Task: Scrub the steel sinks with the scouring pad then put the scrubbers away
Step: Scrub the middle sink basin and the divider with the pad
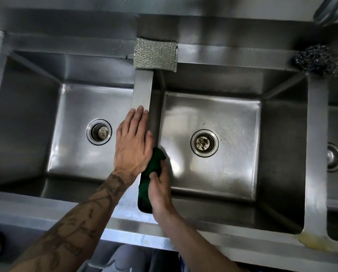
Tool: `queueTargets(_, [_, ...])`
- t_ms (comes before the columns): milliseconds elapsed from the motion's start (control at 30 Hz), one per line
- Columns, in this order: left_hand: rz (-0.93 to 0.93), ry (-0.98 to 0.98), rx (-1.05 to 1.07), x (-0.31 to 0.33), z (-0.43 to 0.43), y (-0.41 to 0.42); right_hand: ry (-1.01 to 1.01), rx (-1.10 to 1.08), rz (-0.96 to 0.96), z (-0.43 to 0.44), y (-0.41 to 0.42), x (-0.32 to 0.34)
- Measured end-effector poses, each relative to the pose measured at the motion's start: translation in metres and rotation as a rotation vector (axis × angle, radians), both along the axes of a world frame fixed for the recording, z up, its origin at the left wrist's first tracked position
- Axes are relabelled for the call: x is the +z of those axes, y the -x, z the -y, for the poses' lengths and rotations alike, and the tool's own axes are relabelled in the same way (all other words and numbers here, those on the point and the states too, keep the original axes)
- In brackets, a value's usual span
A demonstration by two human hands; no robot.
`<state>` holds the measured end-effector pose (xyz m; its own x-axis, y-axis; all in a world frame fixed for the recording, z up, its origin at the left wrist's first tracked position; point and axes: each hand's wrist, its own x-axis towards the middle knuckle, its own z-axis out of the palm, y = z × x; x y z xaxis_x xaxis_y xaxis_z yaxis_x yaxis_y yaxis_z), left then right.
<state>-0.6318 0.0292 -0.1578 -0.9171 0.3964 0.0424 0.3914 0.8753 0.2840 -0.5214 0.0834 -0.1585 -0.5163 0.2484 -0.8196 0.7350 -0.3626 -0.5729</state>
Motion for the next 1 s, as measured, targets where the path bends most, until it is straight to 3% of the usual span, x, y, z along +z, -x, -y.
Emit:
queueTargets(167, [0.005, -0.017, -0.008, -0.003, 0.002, 0.002, -0.089, -0.087, -0.211, -0.012, 0.041, -0.011])
queueTargets(367, [0.024, -0.018, -0.010, -0.003, 0.001, 0.002, 0.022, 0.138, -0.196, -0.014, 0.005, -0.020])
queueTargets(533, [0.033, -0.017, -0.009, -0.003, 0.001, 0.002, -0.037, 0.067, -0.287, -0.014, 0.025, -0.024])
queueTargets(833, [0.013, -0.016, -0.014, -0.008, 0.002, 0.003, -0.176, 0.045, -0.461, -0.054, 0.138, -0.031])
queueTargets(1000, [0.018, 0.015, -0.019, -0.008, 0.002, 0.003, -0.225, 0.026, -0.500, -0.041, 0.108, -0.034])
